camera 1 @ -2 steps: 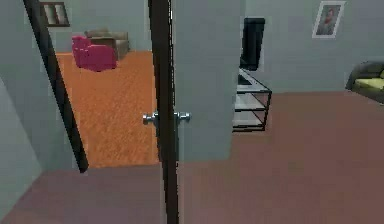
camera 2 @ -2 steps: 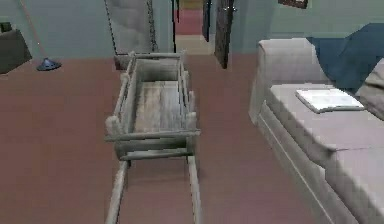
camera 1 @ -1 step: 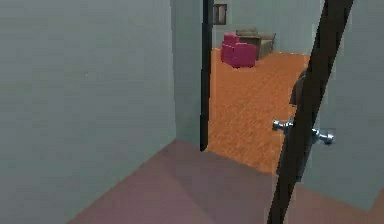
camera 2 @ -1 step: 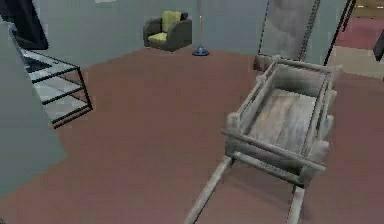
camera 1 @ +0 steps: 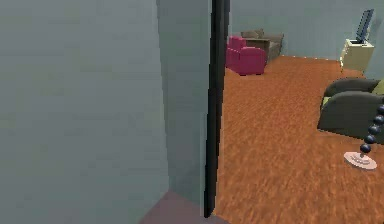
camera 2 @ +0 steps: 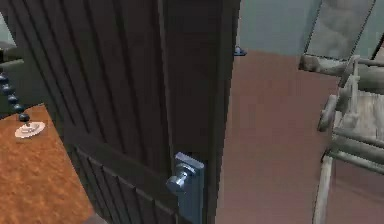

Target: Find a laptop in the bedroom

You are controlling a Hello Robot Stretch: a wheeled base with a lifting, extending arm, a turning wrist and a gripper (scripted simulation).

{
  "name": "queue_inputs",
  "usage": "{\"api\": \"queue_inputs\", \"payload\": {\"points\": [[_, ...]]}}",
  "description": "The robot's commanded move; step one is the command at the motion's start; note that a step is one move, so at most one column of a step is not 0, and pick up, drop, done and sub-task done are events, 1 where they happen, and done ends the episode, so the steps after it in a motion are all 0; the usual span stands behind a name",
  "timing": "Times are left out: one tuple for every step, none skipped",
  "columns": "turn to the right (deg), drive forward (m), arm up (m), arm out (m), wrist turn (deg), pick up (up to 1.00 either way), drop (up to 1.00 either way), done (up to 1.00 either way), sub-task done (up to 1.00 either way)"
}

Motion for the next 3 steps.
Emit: {"api": "queue_inputs", "payload": {"points": [[24.0,0.0,0.0,0.0,0.0,0.0,0.0,0.0,0.0],[3.0,0.0,0.0,0.0,0.0,0.0,0.0,0.0,0.0],[0.0,1.0,0.0,0.0,0.0,0.0,0.0,0.0,0.0]]}}
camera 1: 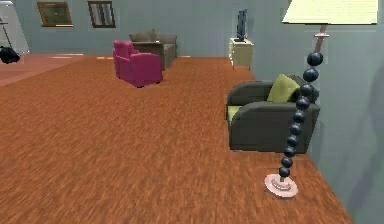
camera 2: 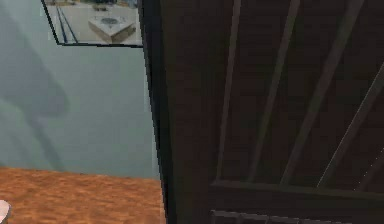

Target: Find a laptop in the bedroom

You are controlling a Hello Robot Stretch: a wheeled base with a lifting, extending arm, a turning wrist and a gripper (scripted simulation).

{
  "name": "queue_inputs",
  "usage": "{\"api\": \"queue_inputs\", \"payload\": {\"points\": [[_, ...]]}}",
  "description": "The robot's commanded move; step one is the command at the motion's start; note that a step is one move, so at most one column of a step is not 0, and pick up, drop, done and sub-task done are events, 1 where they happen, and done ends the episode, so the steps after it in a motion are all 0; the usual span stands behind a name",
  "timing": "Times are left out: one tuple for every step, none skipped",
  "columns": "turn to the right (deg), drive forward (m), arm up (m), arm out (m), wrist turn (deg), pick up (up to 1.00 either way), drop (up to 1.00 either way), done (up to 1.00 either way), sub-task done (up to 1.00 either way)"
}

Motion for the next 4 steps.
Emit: {"api": "queue_inputs", "payload": {"points": [[-3.0,0.0,0.0,0.0,0.0,0.0,0.0,0.0,0.0],[0.0,0.2,0.0,0.0,0.0,0.0,0.0,0.0,0.0],[-27.0,0.0,0.0,0.0,0.0,0.0,0.0,0.0,0.0],[0.0,0.6,0.0,0.0,0.0,0.0,0.0,0.0,0.0]]}}
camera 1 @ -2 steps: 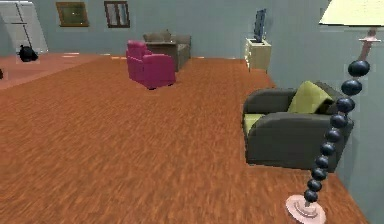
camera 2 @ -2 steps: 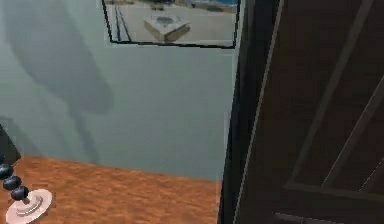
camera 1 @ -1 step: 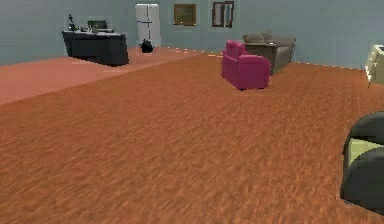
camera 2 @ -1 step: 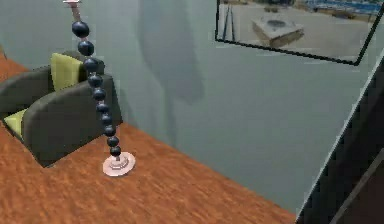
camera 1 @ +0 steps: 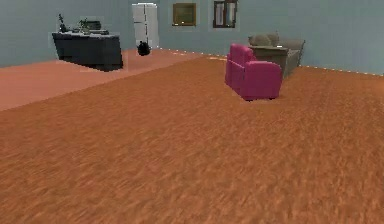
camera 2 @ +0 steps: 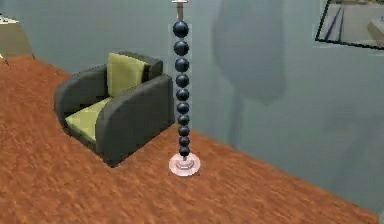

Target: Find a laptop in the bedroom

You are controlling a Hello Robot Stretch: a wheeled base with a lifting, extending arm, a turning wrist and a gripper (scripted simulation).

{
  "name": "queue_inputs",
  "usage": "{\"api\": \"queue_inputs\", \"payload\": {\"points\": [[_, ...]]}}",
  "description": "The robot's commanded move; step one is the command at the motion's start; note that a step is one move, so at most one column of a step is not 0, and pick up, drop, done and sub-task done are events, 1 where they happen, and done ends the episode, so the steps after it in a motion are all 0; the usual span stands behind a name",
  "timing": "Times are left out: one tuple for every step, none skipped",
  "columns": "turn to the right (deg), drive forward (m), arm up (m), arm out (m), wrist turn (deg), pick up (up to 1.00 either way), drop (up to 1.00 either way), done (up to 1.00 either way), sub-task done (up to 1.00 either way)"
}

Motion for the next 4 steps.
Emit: {"api": "queue_inputs", "payload": {"points": [[-45.0,0.0,0.0,0.0,0.0,0.0,0.0,0.0,0.0],[-9.0,0.0,0.0,0.0,0.0,0.0,0.0,0.0,0.0],[0.0,0.15,0.0,0.0,0.0,0.0,0.0,0.0,0.0],[-3.0,0.0,0.0,0.0,0.0,0.0,0.0,0.0,0.0]]}}
